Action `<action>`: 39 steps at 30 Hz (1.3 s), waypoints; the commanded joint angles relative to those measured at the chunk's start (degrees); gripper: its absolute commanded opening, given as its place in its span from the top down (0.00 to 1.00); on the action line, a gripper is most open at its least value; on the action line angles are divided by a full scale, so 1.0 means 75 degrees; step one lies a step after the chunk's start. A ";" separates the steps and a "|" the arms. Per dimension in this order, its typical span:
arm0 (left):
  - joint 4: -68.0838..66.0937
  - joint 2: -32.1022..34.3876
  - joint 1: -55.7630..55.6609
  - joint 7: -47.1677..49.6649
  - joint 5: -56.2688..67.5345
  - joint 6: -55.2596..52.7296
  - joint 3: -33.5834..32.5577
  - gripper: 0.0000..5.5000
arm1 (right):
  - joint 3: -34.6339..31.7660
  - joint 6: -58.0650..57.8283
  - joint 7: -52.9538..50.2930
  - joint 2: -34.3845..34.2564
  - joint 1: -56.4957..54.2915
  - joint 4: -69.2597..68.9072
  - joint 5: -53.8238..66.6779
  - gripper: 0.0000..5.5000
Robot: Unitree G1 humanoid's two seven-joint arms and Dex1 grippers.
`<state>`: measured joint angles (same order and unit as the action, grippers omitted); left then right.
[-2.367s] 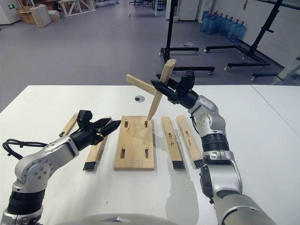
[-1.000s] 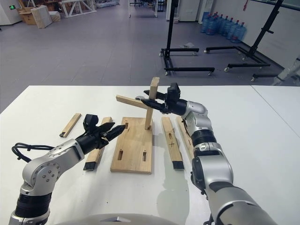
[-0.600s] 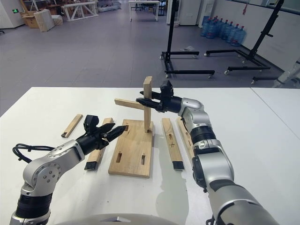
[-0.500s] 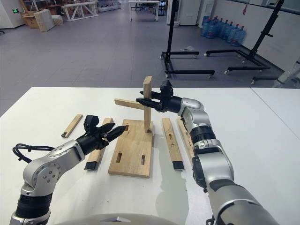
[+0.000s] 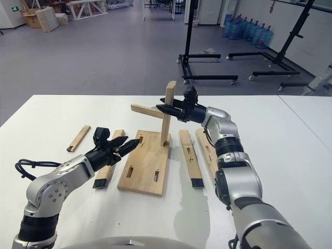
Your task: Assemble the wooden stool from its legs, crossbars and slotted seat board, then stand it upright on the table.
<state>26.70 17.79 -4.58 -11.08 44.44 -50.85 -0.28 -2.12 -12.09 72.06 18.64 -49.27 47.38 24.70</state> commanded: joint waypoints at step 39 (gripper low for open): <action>0.0057 -0.0062 -0.0005 -0.0011 -0.0148 -0.0177 0.0049 0.38 | 0.0851 -0.0001 -0.0344 -0.0043 0.0859 0.1310 -0.1150 0.42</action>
<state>26.71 16.93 -4.72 -11.09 43.95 -51.12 0.06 5.59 -10.19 69.10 18.20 -41.13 57.97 15.78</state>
